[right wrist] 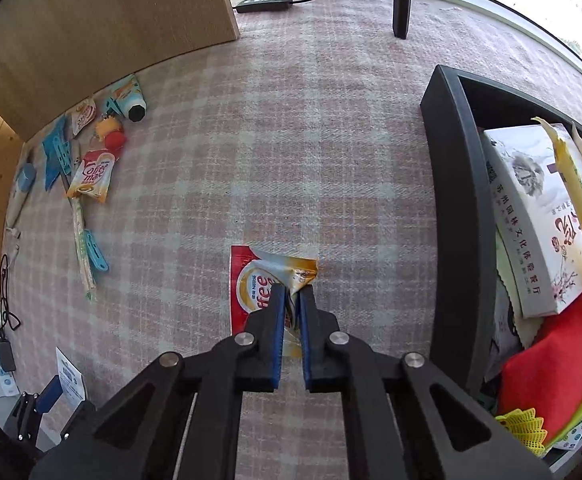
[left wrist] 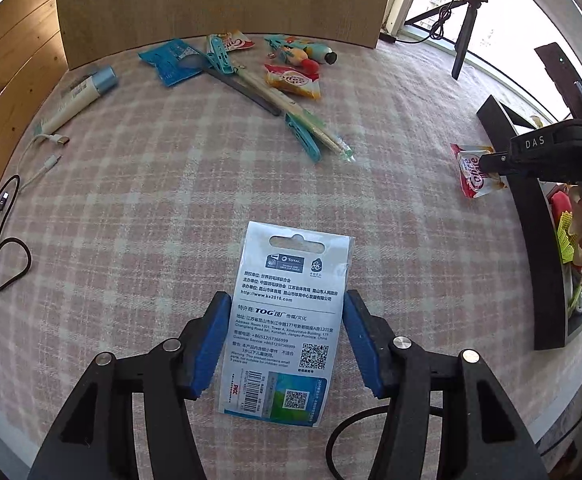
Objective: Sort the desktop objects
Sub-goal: 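Carry the blister card and Coffee-mate sachet to the black tray and release both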
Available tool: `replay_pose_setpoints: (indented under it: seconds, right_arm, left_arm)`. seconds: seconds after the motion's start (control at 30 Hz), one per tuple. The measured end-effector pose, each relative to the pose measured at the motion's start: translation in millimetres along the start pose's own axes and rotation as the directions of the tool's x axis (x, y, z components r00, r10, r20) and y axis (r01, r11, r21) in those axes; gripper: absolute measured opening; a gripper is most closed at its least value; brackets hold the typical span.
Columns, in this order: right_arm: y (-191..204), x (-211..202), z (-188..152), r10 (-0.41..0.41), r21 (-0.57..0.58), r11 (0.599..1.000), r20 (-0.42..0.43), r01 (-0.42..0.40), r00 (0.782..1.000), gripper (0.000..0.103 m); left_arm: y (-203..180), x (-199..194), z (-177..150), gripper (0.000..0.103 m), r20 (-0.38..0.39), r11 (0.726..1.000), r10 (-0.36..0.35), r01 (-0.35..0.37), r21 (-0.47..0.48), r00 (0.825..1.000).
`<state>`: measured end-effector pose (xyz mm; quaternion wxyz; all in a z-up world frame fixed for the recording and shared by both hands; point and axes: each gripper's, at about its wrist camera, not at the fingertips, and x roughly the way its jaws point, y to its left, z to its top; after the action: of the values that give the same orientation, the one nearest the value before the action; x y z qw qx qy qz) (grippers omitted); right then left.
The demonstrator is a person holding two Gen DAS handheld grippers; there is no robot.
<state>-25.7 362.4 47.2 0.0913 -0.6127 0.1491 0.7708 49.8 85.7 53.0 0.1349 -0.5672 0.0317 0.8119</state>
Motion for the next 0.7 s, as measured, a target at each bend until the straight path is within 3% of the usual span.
replay_pose_setpoints:
  seconds: [0.17,0.4,0.7]
  right_arm:
    - [0,-36,-19,0.027,-0.005,1.000,0.048,-0.026,0.999,0.007]
    - [-36,-80,-40,0.064,0.002,0.998,0.122,-0.064,0.991,0.007]
    - [-146,-116,-49,0.006,0.080,0.997,0.201,-0.022,0.980,0.007]
  left_arm:
    - [-13,-19,12,0.055,0.039,1.000,-0.018,0.018,0.009,0.999]
    - [-83,-17,46,0.055,0.076,0.994,-0.076,0.070,0.079,0.994]
    - [-201,-23,68,0.055,0.086,0.965,-0.185,0.164,0.202,0.979]
